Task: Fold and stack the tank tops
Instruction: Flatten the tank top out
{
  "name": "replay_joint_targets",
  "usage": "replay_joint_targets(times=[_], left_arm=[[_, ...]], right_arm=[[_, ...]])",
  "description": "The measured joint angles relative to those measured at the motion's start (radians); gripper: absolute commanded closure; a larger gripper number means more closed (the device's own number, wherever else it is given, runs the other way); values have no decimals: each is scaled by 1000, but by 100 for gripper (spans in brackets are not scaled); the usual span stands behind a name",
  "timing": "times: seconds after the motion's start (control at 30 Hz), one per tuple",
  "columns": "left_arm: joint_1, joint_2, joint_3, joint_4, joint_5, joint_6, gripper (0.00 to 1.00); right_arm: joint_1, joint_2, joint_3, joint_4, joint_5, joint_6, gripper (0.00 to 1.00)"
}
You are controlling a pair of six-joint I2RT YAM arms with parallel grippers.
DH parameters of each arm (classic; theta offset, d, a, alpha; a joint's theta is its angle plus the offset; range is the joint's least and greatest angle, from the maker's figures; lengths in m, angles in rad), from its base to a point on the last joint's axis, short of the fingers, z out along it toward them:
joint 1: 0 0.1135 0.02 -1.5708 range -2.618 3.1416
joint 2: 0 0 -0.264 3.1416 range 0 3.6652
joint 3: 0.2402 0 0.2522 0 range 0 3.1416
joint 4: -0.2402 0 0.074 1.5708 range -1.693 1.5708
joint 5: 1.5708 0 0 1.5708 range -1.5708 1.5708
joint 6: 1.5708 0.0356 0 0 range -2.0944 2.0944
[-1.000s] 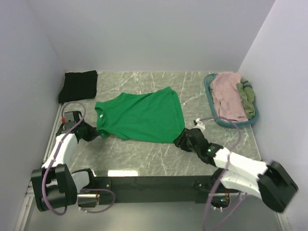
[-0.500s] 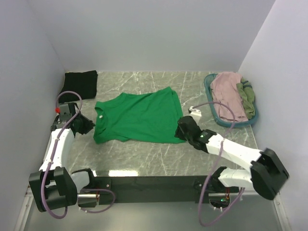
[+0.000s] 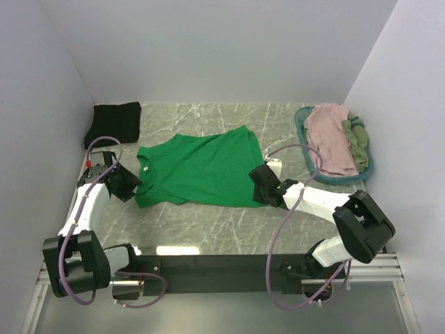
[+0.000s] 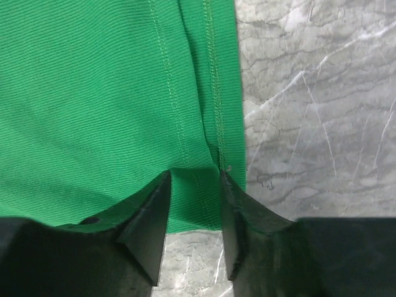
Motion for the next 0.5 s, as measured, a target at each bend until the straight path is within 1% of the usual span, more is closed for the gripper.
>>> replay_joint_targets(times=[0.03,0.07,0.1,0.13,0.27,0.33,0.4,0.43,0.5], left_arm=[[0,0,-4,1,3,0,47],[-1,0,-5,0,6,0,47],[-2,0,-5,4,6,0,47],[-2,0,-5,8,6,0,47],[-3,27,-5,21,13,0,47],[-3,47,-5,30,14,0,46],[-3,57,-5,35,15,1,45],[-3,59,-5,40,15,2,45],[-3,63,1,45,17,4,45]], right_arm=[[-1,3,1,3,-2,2,60],[-2,3,1,2,-4,6,65],[-3,3,1,2,-7,8,69],[-3,3,1,4,-9,12,81],[-6,5,1,5,-13,21,96],[-11,5,1,1,-14,24,100],[-18,4,3,-8,-13,26,100],[-23,0,3,-14,-12,25,89],[-36,-16,3,-25,-9,24,73]])
